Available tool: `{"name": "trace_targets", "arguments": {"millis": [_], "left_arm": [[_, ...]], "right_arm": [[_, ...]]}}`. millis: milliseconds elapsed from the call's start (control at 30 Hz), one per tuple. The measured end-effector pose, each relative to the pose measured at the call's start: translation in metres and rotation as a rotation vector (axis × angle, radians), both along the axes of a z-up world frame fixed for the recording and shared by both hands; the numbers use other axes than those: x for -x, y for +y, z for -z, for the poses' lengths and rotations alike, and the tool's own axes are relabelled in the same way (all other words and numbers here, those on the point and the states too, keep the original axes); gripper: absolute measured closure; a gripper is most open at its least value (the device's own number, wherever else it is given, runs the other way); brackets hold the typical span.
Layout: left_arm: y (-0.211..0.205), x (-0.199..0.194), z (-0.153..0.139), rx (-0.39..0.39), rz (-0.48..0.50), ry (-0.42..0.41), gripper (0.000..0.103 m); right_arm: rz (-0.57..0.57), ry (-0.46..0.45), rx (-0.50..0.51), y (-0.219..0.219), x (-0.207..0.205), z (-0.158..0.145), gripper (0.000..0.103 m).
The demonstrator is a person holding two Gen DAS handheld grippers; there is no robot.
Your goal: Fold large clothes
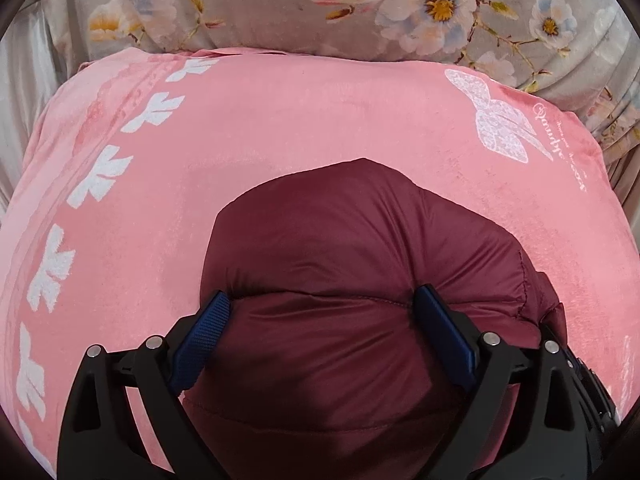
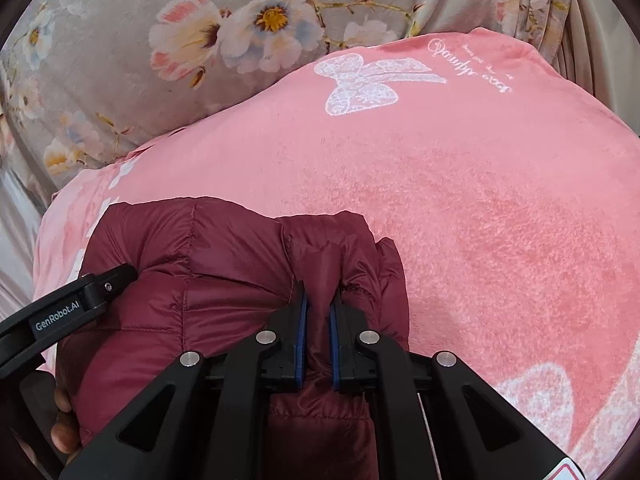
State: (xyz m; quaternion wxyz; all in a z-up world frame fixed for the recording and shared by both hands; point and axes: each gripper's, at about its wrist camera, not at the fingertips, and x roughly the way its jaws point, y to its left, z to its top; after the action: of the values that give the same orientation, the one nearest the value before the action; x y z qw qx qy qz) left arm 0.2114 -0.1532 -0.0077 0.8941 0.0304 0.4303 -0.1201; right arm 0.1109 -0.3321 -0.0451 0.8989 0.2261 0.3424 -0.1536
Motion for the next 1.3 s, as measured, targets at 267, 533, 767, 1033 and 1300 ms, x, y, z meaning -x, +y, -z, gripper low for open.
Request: {"name": "trace_targets", "arguments": {"millis": [267,533,767,1033,1300], "left_arm": [[-0.007,-0.002,0.013,-0.034,-0.002,-0.036,0.005],[-0.012,-0.002,0.021,-0.058,-0.006,-0.073,0.005],[-0.014,0.000,0.025,-0.073,-0.008,-0.105,0.005],[-0.016,0.002,0.028,-0.083,-0.014,-0.137,0.005],[-0.008,0.003,0.023,-0.073,0.027,-0.083,0.005]], "right_arm": [[-0.009,-0.004,0.006,0.001,-0.004,0.010,0.097],[-0.007,-0.012,0.023,0.004,-0.005,0.014,0.097],[-0.006,-0.015,0.025,0.004,-0.006,0.015,0.097],[-0.001,-0.029,0.015,0.004,-0.005,0.015,0.097],[-0.052,-0.077,-0.224,-0.026,0.017,0.014,0.091]]}}
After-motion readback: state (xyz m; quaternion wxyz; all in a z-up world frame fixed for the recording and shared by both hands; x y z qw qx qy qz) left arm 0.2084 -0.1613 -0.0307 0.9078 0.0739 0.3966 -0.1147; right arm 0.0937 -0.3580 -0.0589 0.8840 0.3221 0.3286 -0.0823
